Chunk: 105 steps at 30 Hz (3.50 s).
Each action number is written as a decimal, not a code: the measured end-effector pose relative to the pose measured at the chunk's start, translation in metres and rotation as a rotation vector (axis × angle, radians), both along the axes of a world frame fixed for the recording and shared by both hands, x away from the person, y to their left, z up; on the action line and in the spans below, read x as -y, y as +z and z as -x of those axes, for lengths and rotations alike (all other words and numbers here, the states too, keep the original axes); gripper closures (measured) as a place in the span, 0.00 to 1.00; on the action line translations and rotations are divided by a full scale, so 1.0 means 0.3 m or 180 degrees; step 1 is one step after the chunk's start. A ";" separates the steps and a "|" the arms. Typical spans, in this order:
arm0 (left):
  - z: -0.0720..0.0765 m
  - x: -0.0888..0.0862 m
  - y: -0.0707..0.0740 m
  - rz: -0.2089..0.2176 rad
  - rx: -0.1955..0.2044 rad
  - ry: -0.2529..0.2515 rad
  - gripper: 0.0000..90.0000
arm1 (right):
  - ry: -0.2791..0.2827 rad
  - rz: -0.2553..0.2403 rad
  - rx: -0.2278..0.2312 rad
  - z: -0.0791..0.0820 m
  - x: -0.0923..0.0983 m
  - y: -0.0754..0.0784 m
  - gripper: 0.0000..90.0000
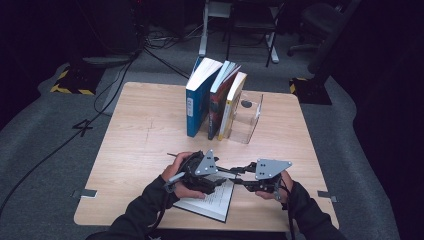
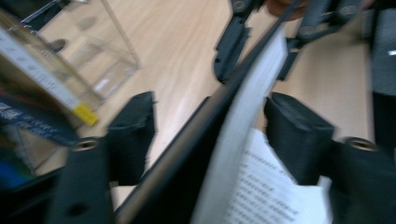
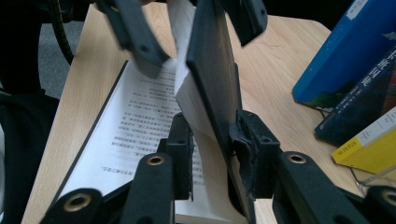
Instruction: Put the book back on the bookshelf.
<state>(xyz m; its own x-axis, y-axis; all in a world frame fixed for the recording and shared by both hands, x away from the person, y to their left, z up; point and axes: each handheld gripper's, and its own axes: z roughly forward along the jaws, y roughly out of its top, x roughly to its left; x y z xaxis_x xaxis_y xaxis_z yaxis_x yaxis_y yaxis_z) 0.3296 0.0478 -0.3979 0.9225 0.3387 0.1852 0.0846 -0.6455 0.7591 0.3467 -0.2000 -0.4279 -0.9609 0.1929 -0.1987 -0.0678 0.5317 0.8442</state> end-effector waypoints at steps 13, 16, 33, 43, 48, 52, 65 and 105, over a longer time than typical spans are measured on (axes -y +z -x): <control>-0.012 -0.046 0.005 0.0312 -0.0131 -0.0008 0.81 | -0.0386 -0.0045 -0.0074 -0.028 0.021 -0.013 0.52; -0.009 -0.046 0.001 0.0277 -0.0076 0.0039 0.81 | -0.0403 -0.0049 -0.0121 -0.037 0.030 -0.017 0.57; -0.024 -0.060 0.006 0.0337 -0.0269 -0.0068 0.78 | -0.0249 -0.0057 -0.0021 -0.051 -0.030 -0.047 0.68; -0.008 -0.035 0.000 -0.0043 -0.0150 0.0079 0.35 | -0.0260 -0.0109 0.0054 -0.048 -0.028 -0.030 0.76; -0.001 -0.017 -0.002 -0.0270 0.0122 0.0368 0.42 | -0.0222 -0.0095 0.0069 -0.043 -0.030 -0.020 0.78; -0.003 -0.024 0.001 -0.0297 0.0110 0.0403 0.58 | -0.0215 -0.0079 0.0071 -0.040 -0.034 -0.019 0.78; 0.002 -0.057 -0.007 -0.0194 0.0224 0.0312 0.70 | -0.0368 -0.0152 -0.0108 -0.061 0.020 -0.008 0.47; 0.002 -0.267 -0.018 0.0929 0.0033 0.0579 0.70 | -0.0660 -0.0061 -0.0520 -0.126 -0.001 -0.176 0.47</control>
<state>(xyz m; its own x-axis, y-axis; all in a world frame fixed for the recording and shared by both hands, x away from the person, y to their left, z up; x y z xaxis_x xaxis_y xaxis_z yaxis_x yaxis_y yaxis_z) 0.3290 0.1280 -0.4034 0.8407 0.5376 0.0653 0.1696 -0.3759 0.9110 0.3846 -0.1997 -0.4807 -0.9194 0.3913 -0.0386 0.1790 0.5037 0.8451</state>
